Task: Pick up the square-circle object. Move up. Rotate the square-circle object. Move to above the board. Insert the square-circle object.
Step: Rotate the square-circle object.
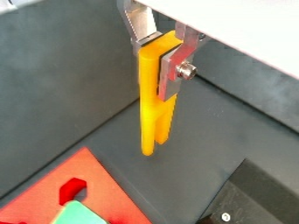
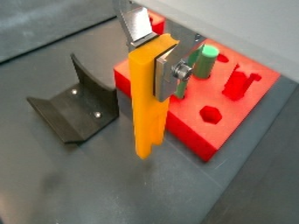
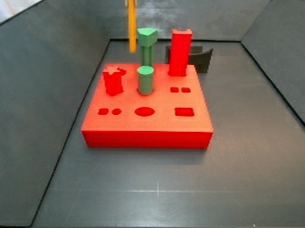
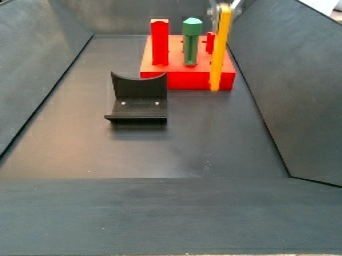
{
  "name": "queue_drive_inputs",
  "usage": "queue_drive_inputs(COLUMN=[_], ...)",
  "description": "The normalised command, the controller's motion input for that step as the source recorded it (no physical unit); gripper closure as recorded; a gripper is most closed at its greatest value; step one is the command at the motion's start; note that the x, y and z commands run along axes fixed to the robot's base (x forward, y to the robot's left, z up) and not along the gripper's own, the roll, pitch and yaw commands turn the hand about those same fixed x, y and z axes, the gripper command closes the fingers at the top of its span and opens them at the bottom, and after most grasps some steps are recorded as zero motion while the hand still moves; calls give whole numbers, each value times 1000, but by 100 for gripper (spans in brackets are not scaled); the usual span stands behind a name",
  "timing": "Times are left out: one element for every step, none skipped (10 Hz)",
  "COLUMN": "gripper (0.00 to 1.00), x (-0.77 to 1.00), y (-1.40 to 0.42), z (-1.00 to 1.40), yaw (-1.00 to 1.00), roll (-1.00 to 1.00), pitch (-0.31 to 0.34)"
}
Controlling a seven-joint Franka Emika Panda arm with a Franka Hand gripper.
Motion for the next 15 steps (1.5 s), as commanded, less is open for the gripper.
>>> queue_drive_inputs(gripper=[100, 100, 100, 100, 100, 100, 0, 0, 0, 0, 0, 0, 0, 0, 0], x=[26, 24, 22, 21, 23, 20, 0, 0, -1, -31, -26, -17, -6, 5, 0], y=[10, 9, 6, 6, 5, 4, 0, 142, 142, 106, 84, 55, 43, 30, 0], z=[-1000, -849, -692, -491, -391, -202, 0, 1000, 1000, 991, 889, 658, 477, 233, 0], yaw=[-2, -10, -14, -16, -16, -15, -16, -15, -15, -26, -28, -28, -27, -27, -1000], roll=[-127, -126, -130, -136, -141, -150, 48, 47, 47, 39, 39, 39, 40, 43, 7], pitch=[-55, -60, -66, -66, -66, -72, -68, -58, -57, -7, 5, 28, 44, 70, 12])
